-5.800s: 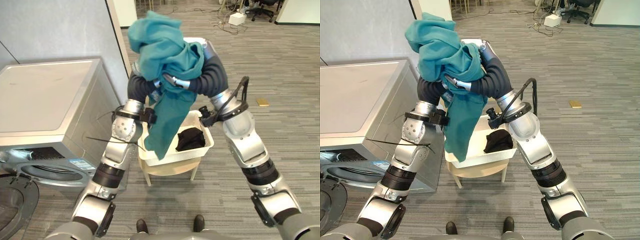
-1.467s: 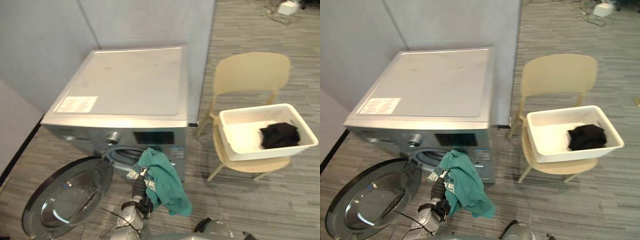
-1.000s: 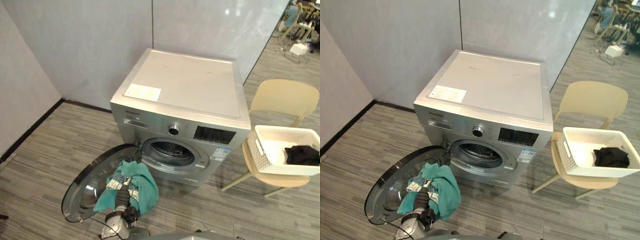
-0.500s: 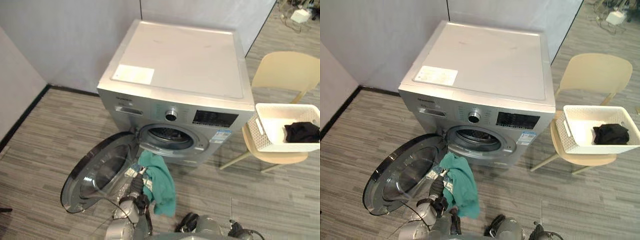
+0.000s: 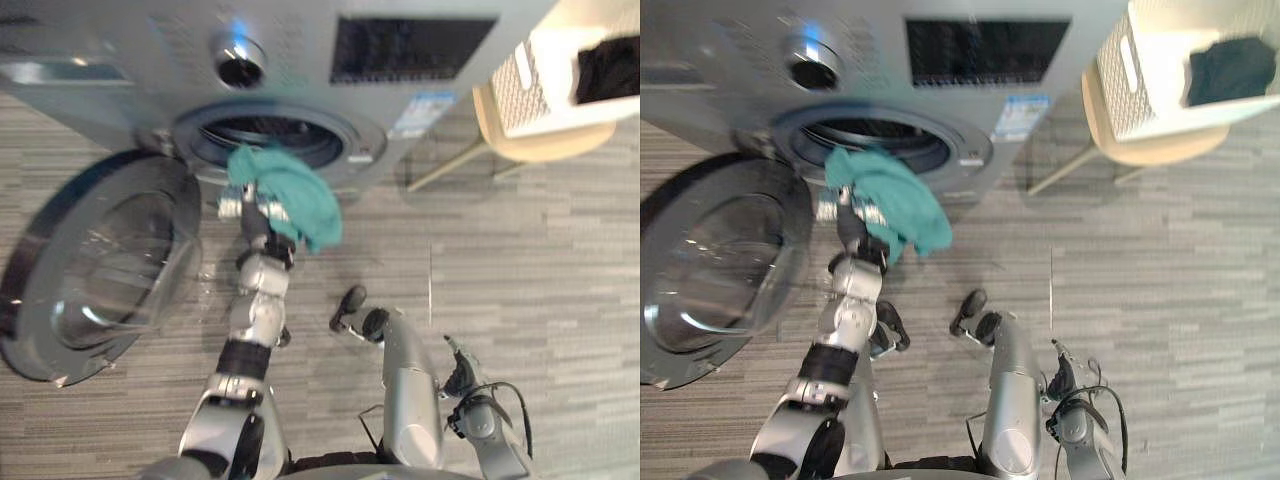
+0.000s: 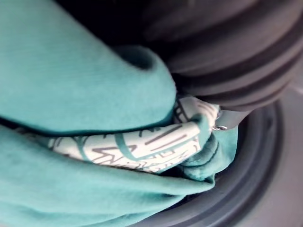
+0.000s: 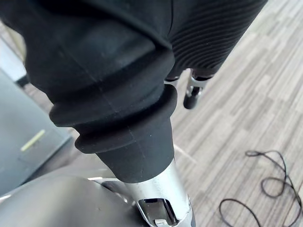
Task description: Pick up the laundry basket with both hands and put the clothes into the washing machine.
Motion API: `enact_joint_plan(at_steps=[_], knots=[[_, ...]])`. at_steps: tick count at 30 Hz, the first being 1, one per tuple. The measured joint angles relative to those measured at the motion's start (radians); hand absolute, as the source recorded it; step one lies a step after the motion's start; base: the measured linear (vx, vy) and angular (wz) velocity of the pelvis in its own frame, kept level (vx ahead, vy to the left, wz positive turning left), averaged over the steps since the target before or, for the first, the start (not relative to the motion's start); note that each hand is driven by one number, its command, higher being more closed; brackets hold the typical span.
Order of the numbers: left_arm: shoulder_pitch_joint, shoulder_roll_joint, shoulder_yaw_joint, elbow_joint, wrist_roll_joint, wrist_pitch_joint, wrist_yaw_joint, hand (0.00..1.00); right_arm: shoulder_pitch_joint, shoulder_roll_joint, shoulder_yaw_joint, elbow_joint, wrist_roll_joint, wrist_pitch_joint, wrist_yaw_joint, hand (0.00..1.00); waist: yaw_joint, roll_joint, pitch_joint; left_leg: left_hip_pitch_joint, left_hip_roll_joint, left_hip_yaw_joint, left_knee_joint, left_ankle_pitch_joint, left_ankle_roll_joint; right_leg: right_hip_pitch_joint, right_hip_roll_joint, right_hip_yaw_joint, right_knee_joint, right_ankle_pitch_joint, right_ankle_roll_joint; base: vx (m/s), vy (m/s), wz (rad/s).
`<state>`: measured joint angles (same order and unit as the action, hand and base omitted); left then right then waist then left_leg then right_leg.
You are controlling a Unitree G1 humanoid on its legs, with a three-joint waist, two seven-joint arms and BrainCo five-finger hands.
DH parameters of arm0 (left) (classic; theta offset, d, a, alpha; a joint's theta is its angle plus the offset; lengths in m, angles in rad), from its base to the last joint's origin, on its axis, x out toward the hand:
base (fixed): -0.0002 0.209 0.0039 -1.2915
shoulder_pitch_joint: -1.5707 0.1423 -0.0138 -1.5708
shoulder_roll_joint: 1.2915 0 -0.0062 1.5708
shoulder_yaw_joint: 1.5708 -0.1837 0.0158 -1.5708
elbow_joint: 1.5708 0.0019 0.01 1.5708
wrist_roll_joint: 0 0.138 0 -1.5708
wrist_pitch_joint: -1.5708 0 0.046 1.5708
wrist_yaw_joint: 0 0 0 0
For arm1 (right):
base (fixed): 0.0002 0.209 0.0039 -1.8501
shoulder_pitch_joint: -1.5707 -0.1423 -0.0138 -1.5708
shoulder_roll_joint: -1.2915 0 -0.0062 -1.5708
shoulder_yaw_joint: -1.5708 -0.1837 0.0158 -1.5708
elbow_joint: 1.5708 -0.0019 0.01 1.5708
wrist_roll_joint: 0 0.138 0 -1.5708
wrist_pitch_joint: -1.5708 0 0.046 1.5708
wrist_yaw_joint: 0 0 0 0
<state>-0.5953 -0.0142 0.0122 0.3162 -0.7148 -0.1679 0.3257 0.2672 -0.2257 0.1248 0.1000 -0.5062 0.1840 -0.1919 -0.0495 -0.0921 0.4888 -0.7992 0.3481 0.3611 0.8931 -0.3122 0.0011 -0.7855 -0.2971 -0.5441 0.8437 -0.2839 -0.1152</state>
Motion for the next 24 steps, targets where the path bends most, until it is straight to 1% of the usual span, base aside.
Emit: enact_joint_plan(at_steps=[1, 3, 5, 6, 8, 9, 11, 12, 14, 16, 17, 18, 19, 20, 21, 22, 24], knots=[[-0.045, -0.003, 0.004, -0.001, -0.001, -0.009, 0.025, 1.0, 0.037, 0.0, -0.003, -0.073, -0.004, 0.001, -0.007, 0.0, -0.005, 0.0, 0.001, -0.055, 0.02, -0.01, 0.044, -0.01, 0.003, -0.05, -0.001, 0.001, 0.043, -0.014, -0.015, -0.04, -0.071, -0.15], [-0.091, 0.0, 0.033, -0.005, -0.001, -0.017, 0.049, 1.0, 0.075, -0.002, -0.01, -0.167, -0.007, 0.001, -0.009, 0.0, -0.02, 0.001, 0.002, -0.129, 0.041, -0.035, 0.105, -0.024, 0.002, -0.112, -0.002, 0.001, 0.098, -0.035, -0.035, -0.03, -0.069, -0.05], [-0.172, 0.018, 0.101, -0.008, -0.007, -0.023, 0.093, 1.0, 0.129, -0.013, -0.011, -0.27, -0.007, 0.001, -0.01, 0.0, -0.028, 0.001, 0.003, -0.24, 0.085, -0.052, 0.186, -0.047, 0.004, -0.217, 0.005, 0.005, 0.166, -0.066, -0.032, -0.05, -0.109, -0.27], [-0.194, 0.029, 0.122, -0.009, -0.016, -0.027, 0.103, 1.0, 0.14, -0.015, -0.012, -0.291, -0.006, 0.001, -0.01, 0.0, -0.031, 0.001, 0.003, -0.267, 0.098, -0.053, 0.202, -0.048, 0.004, -0.245, 0.009, 0.008, 0.178, -0.069, -0.031, -0.06, -0.116, -0.37], [-0.272, 0.086, 0.184, -0.009, -0.022, -0.04, 0.146, 1.0, 0.182, -0.018, -0.013, -0.366, -0.006, 0.001, -0.009, 0.0, -0.041, 0.001, 0.003, -0.352, 0.132, -0.057, 0.245, -0.048, 0.003, -0.332, 0.024, 0.014, 0.21, -0.072, -0.037, -0.05, -0.102, -0.34], [-0.291, 0.103, 0.197, -0.009, -0.028, -0.046, 0.159, 1.0, 0.186, -0.018, -0.013, -0.379, -0.005, 0.001, -0.007, 0.0, -0.047, 0.001, 0.003, -0.369, 0.142, -0.058, 0.253, -0.048, 0.003, -0.349, 0.03, 0.015, 0.213, -0.072, -0.037, -0.03, -0.099, -0.31], [-0.369, 0.159, 0.237, -0.009, -0.071, -0.075, 0.187, 1.0, 0.209, -0.018, -0.013, -0.419, -0.002, 0.001, -0.002, 0.0, -0.049, 0.001, 0.003, -0.419, 0.176, -0.061, 0.277, -0.048, 0.003, -0.399, 0.053, 0.017, 0.22, -0.071, -0.038, -0.04, -0.104, -0.31], [-0.387, 0.174, 0.238, -0.009, -0.082, -0.083, 0.196, 1.0, 0.212, -0.018, -0.013, -0.425, 0.0, 0.0, -0.002, 0.0, -0.051, 0.001, 0.003, -0.428, 0.181, -0.061, 0.279, -0.048, 0.003, -0.408, 0.056, 0.017, 0.22, -0.071, -0.038, -0.04, -0.103, -0.25], [-0.439, 0.218, 0.237, 0.001, -0.101, -0.09, 0.207, 1.0, 0.215, -0.019, -0.013, -0.433, 0.018, 0.0, -0.001, 0.0, -0.052, 0.001, 0.003, -0.445, 0.208, -0.057, 0.287, -0.048, 0.002, -0.425, 0.073, 0.016, 0.218, -0.07, -0.039, -0.02, -0.097, -0.2], [-0.523, 0.282, 0.237, 0.023, -0.094, -0.087, 0.226, 1.0, 0.217, -0.02, -0.013, -0.439, 0.034, -0.003, 0.002, 0.0, -0.052, 0.0, 0.002, -0.463, 0.234, -0.054, 0.296, -0.047, 0.0, -0.444, 0.093, 0.014, 0.21, -0.063, -0.053, -0.01, -0.125, -0.24], [-0.545, 0.298, 0.236, 0.031, -0.087, -0.083, 0.229, 1.0, 0.217, -0.02, -0.013, -0.439, 0.035, -0.005, 0.002, 0.0, -0.051, 0.0, 0.002, -0.465, 0.241, -0.051, 0.295, -0.047, 0.0, -0.446, 0.1, 0.013, 0.203, -0.06, -0.058, -0.01, -0.095, -0.28], [-0.591, 0.325, 0.236, 0.044, -0.064, -0.075, 0.25, 1.0, 0.217, -0.019, -0.012, -0.439, 0.049, -0.01, 0.006, 0.0, -0.053, 0.0, 0.002, -0.468, 0.253, -0.051, 0.294, -0.047, -0.002, -0.447, 0.113, 0.011, 0.192, -0.056, -0.062, 0.0, -0.098, -0.29], [-0.665, 0.345, 0.231, 0.047, -0.043, -0.07, 0.277, 1.0, 0.216, -0.02, -0.012, -0.439, 0.064, -0.012, 0.015, 0.0, -0.052, -0.001, 0.002, -0.468, 0.265, -0.047, 0.294, -0.049, -0.01, -0.448, 0.124, 0.011, 0.182, -0.048, -0.077, 0.01, -0.096, -0.24], [-0.672, 0.36, 0.235, 0.048, -0.013, -0.071, 0.297, 1.0, 0.217, -0.021, -0.013, -0.439, 0.064, -0.014, 0.016, 0.0, -0.05, -0.001, 0.002, -0.467, 0.267, -0.044, 0.292, -0.048, -0.011, -0.449, 0.126, 0.01, 0.18, -0.047, -0.079, 0.02, -0.109, -0.11], [-0.678, 0.388, 0.216, 0.048, 0.003, -0.05, 0.319, 1.0, 0.216, -0.026, -0.013, -0.439, 0.065, -0.014, 0.021, 0.0, -0.048, -0.001, 0.002, -0.472, 0.275, -0.044, 0.294, -0.047, -0.014, -0.449, 0.128, 0.005, 0.178, -0.044, -0.085, 0.01, -0.079, 0.02], [-0.683, 0.405, 0.19, 0.047, 0.027, -0.038, 0.326, 1.0, 0.216, -0.027, -0.014, -0.439, 0.067, -0.014, 0.022, 0.0, -0.048, -0.002, 0.001, -0.474, 0.281, -0.04, 0.293, -0.045, -0.016, -0.449, 0.128, 0.001, 0.174, -0.035, -0.102, 0.0, -0.097, 0.08], [-0.696, 0.444, 0.119, 0.047, 0.08, -0.007, 0.333, 1.0, 0.219, -0.026, -0.019, -0.439, 0.073, -0.014, 0.027, 0.0, -0.046, -0.003, 0.001, -0.48, 0.282, -0.038, 0.291, -0.04, -0.013, -0.449, 0.129, -0.003, 0.165, -0.028, -0.113, -0.03, -0.076, 0.06]])
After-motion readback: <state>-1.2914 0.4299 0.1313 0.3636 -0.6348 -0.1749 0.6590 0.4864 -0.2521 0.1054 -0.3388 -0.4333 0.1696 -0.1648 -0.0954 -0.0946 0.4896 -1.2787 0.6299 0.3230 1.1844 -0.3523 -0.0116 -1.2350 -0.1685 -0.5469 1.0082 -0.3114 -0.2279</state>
